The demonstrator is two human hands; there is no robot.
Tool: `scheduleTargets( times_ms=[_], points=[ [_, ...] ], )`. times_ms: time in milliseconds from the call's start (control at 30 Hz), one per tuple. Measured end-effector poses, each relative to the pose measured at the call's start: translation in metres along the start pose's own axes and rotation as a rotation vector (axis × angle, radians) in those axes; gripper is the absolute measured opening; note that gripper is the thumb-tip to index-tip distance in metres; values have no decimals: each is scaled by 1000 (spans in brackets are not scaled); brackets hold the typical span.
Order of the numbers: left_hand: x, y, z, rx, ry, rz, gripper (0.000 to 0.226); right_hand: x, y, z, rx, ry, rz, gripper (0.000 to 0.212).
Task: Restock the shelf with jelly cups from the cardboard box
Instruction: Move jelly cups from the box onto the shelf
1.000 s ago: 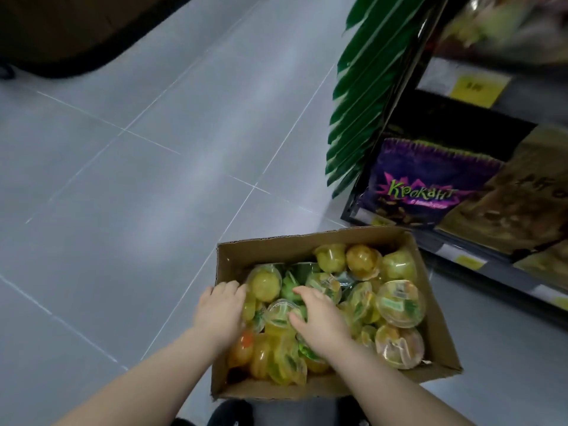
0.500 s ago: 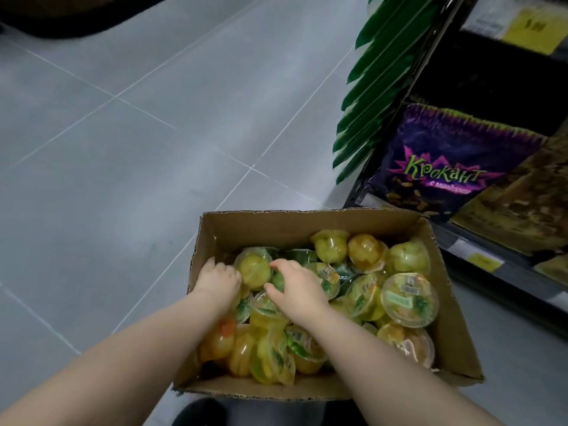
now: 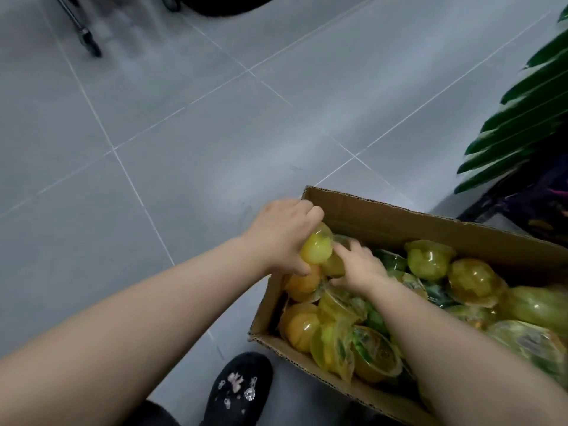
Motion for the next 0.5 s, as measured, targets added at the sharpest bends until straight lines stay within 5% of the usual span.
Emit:
scheduleTargets(
  times_ms=[267, 500],
  points=[
    [-1, -8, 7, -135, 41, -90, 71, 2, 2, 1, 125, 90, 43, 74],
    [17, -22, -7, -647, 233, -339, 58, -46, 57, -26, 330, 145, 187, 72]
  ],
)
Point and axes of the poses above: each hand's wrist, its own x-axis towards the middle knuckle, its own z-axis out of the palm, y = z × x, the point moved 5 cm from there along x, towards the middle knuckle, and after that the axes turned 15 degrees about z, right-handed, at the moved point
